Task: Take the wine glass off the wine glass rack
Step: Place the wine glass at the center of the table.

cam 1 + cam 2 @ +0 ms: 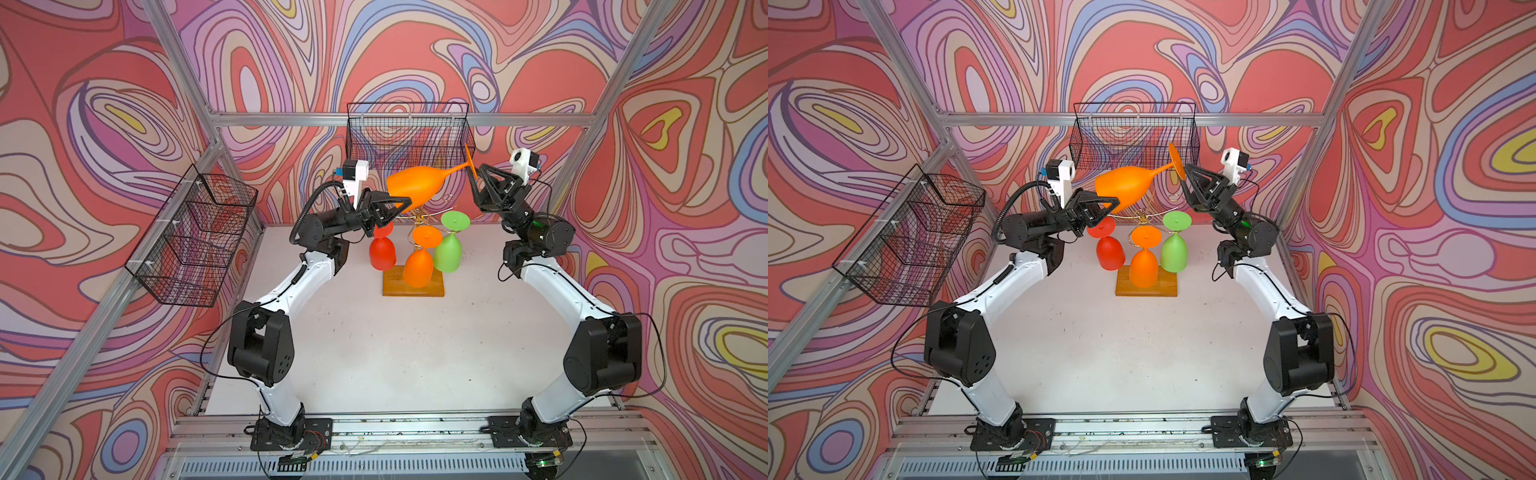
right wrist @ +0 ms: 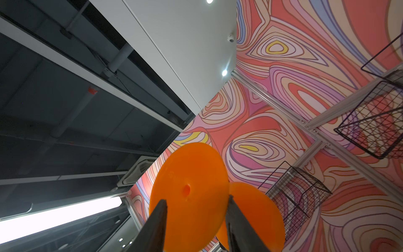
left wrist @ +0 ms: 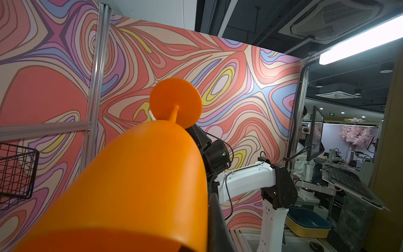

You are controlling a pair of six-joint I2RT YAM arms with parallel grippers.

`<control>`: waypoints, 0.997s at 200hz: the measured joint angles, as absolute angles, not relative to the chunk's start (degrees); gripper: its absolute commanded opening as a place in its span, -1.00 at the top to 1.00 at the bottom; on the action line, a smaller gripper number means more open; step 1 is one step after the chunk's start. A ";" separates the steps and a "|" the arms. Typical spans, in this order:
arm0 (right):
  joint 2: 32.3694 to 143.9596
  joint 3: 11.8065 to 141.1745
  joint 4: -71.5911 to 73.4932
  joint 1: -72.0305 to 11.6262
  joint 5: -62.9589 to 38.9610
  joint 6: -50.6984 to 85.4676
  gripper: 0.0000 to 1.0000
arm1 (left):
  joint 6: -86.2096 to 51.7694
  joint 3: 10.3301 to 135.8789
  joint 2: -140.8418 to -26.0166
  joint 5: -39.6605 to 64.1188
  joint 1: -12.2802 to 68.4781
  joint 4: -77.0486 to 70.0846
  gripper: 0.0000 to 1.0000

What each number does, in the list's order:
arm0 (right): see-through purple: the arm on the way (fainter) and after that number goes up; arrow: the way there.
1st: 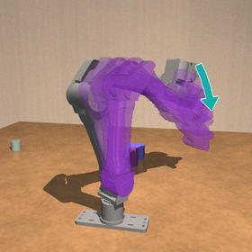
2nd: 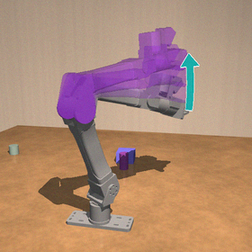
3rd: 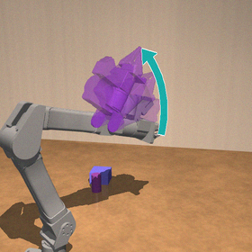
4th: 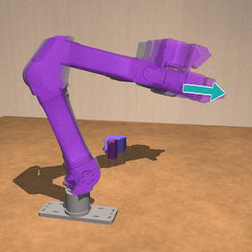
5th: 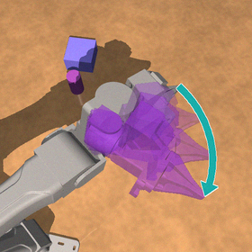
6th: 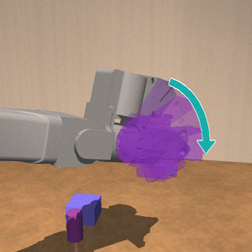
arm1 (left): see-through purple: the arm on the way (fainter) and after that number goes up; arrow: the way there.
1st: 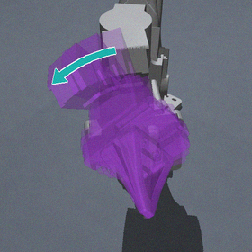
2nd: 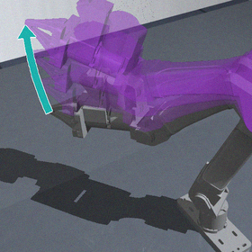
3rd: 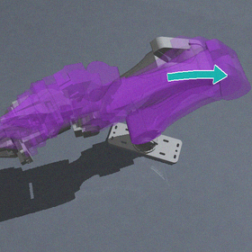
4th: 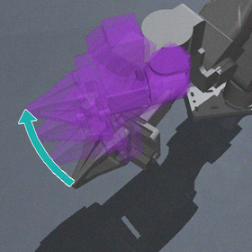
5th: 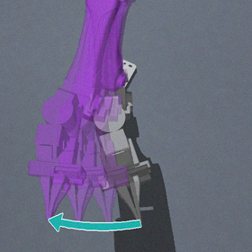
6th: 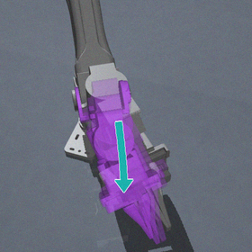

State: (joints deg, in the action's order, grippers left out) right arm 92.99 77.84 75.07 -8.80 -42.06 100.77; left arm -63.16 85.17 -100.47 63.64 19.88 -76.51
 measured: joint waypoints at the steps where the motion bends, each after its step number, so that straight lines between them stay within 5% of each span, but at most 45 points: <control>1: 92.95 77.78 74.98 -8.78 -42.13 100.53 -0.30 | -63.13 85.10 -100.47 63.59 19.88 -76.49 1.00; 68: 84.49 73.73 65.14 -4.12 -42.63 90.56 -0.56 | -62.50 83.18 -97.14 64.64 19.73 -75.59 1.00; 122: 68.90 73.08 30.98 -3.46 -35.22 63.33 -0.55 | -60.77 83.24 -93.27 67.66 19.73 -70.94 1.00; 199: 59.05 75.88 -1.08 -3.44 -21.80 38.52 -0.54 | -15.77 97.08 -82.15 59.75 22.90 -3.31 1.00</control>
